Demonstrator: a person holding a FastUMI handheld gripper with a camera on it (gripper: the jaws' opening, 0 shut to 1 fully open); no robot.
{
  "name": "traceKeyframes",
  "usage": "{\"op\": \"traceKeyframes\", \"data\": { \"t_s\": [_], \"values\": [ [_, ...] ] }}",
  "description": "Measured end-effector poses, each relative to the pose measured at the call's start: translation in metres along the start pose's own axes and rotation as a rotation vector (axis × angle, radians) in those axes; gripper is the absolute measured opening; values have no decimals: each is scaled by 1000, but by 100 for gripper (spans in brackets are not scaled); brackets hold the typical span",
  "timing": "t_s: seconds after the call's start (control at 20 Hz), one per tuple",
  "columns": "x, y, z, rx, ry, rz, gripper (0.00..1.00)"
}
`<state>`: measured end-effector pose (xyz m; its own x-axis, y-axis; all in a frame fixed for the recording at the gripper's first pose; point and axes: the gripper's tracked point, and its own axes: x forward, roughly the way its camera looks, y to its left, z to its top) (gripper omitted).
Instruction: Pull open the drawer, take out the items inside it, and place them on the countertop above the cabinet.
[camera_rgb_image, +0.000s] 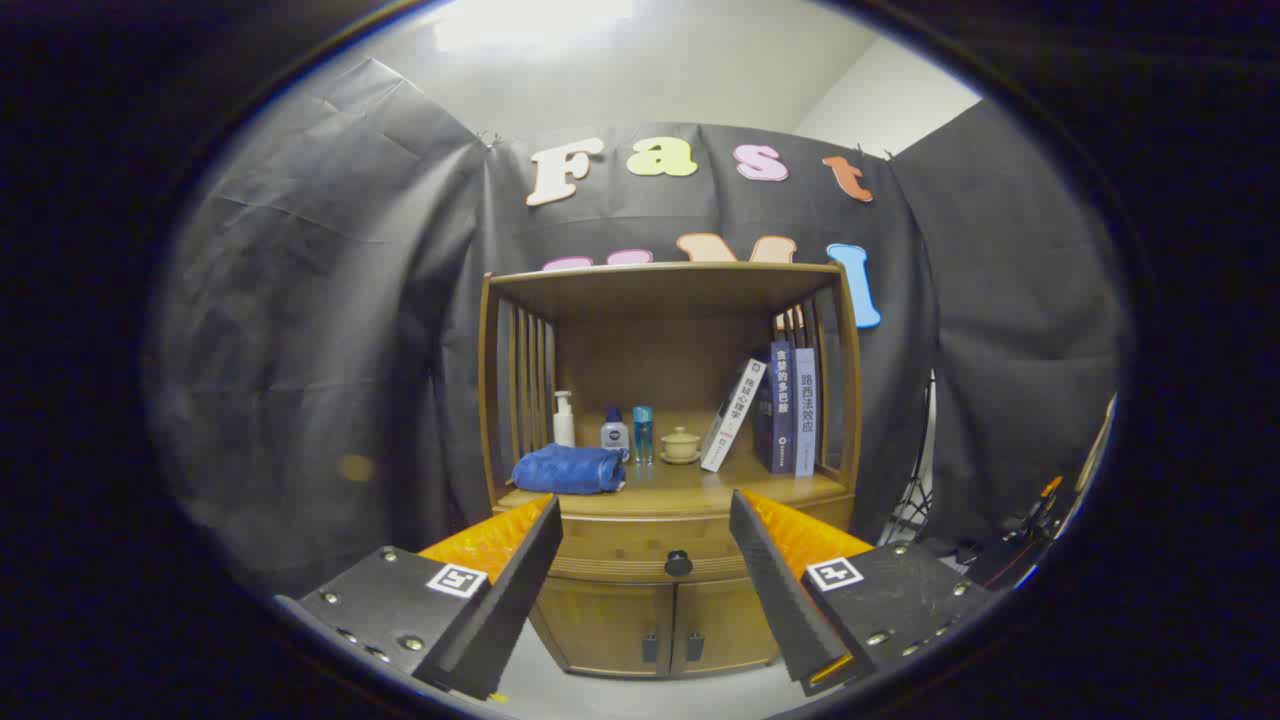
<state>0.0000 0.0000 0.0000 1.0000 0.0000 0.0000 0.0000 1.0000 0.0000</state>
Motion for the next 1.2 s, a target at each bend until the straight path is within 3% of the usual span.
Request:
{"op": "traceKeyframes", "data": {
  "t_s": [0.95,1.2],
  "values": [
    [-2,-8,15,1,-36,8,100],
    [9,-21,6,-10,-29,-25,100]
  ]
}}
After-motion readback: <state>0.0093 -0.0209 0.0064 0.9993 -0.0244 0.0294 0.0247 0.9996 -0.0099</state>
